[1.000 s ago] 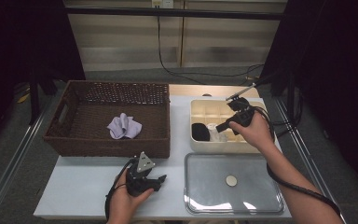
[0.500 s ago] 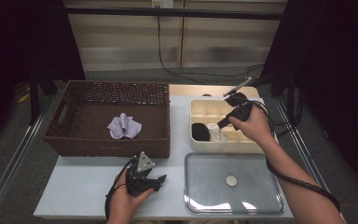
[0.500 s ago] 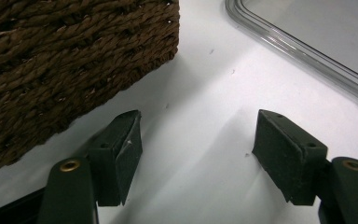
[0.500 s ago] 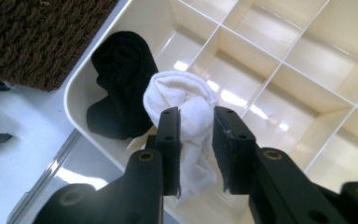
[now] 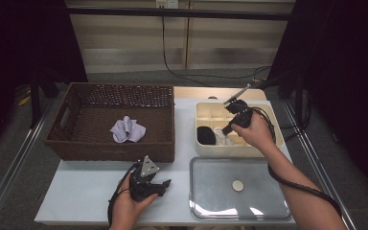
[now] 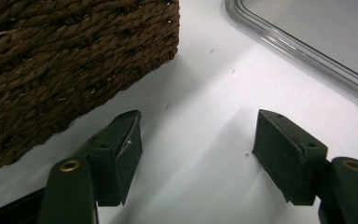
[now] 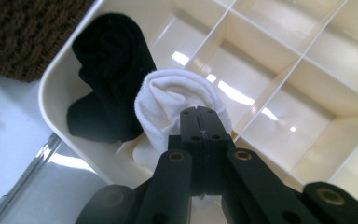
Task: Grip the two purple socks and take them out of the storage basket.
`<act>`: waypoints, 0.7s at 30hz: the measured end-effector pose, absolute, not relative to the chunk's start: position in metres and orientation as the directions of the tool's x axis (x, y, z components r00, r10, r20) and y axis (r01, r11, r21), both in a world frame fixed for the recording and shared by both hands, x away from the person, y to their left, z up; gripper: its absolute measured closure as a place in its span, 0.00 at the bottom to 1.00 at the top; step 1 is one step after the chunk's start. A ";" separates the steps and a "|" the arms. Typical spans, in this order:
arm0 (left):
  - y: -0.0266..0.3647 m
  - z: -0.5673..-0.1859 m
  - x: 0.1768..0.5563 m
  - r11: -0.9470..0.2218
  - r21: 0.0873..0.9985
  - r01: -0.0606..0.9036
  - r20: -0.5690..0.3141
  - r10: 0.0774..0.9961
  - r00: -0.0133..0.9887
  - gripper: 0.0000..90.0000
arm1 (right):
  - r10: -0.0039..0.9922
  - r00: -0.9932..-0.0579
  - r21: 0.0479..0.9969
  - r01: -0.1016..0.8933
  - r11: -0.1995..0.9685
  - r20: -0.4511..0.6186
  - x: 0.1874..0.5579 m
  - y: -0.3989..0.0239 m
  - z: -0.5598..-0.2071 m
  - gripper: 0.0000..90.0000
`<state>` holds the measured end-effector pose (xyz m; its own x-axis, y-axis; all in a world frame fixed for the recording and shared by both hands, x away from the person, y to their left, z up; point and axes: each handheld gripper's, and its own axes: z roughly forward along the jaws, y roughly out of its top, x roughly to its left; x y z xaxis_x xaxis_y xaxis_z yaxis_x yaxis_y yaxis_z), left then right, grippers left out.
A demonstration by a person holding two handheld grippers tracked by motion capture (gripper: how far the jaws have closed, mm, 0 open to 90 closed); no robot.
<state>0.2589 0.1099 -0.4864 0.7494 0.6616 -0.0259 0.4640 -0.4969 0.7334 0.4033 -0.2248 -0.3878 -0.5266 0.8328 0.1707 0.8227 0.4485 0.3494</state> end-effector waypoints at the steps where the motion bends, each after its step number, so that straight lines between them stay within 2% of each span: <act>1: 0.110 -0.486 0.259 -0.497 0.733 0.464 -0.025 0.662 0.749 0.35 | 0.831 -0.527 0.352 0.822 0.447 0.176 0.403 -0.226 -0.389 1.00; 17: 0.110 -0.486 0.259 -0.500 0.732 0.462 -0.023 0.661 0.750 0.35 | 0.819 -0.531 0.320 0.831 0.455 0.216 0.396 -0.218 -0.434 1.00; 21: 0.110 -0.486 0.259 -0.498 0.733 0.463 -0.024 0.661 0.750 0.35 | 0.823 -0.524 0.313 0.837 0.449 0.220 0.396 -0.217 -0.435 1.00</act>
